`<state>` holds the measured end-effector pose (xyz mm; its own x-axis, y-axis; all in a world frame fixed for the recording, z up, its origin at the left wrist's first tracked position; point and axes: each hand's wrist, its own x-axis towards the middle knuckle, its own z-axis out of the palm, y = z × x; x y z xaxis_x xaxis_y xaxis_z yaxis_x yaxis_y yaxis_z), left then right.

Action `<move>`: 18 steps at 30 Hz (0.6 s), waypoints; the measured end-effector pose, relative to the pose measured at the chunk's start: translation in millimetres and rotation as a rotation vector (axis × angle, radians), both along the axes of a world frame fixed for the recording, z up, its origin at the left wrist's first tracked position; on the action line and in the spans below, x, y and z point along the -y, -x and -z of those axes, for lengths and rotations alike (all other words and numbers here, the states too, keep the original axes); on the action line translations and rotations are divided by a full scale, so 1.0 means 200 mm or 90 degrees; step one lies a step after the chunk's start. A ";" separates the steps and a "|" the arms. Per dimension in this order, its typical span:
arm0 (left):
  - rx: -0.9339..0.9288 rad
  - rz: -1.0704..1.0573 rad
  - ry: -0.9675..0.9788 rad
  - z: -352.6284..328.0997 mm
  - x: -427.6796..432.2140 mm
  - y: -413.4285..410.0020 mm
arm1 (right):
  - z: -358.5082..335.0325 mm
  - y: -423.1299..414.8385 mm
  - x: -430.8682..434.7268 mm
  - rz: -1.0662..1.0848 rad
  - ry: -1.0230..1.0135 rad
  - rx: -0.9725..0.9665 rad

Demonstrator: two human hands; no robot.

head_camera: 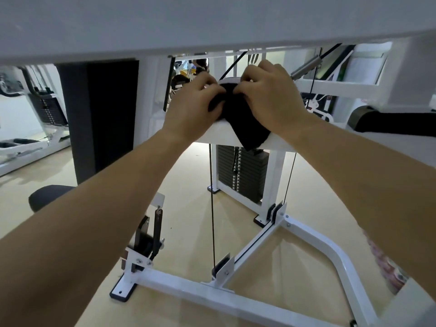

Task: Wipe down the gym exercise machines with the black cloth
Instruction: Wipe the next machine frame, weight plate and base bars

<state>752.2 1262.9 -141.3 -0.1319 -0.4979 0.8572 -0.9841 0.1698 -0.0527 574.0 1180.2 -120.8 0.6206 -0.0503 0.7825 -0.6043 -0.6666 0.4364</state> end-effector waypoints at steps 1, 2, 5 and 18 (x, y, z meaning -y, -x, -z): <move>0.001 0.013 -0.009 0.02 -0.01 0.00 | -0.01 0.02 -0.01 0.001 -0.023 -0.033; 0.000 0.021 -0.015 0.04 -0.02 0.01 | -0.01 0.04 -0.02 0.010 -0.037 -0.062; -0.024 0.042 -0.017 0.02 -0.02 0.02 | -0.05 0.04 -0.03 0.066 -0.056 -0.124; -0.179 0.086 -0.033 0.05 -0.04 0.06 | 0.01 0.03 -0.08 0.007 -0.144 -0.033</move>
<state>740.9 1271.8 -151.4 0.0379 -0.5363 0.8432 -0.9271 0.2960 0.2300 567.6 1196.5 -122.4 0.6583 -0.2272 0.7176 -0.5923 -0.7447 0.3076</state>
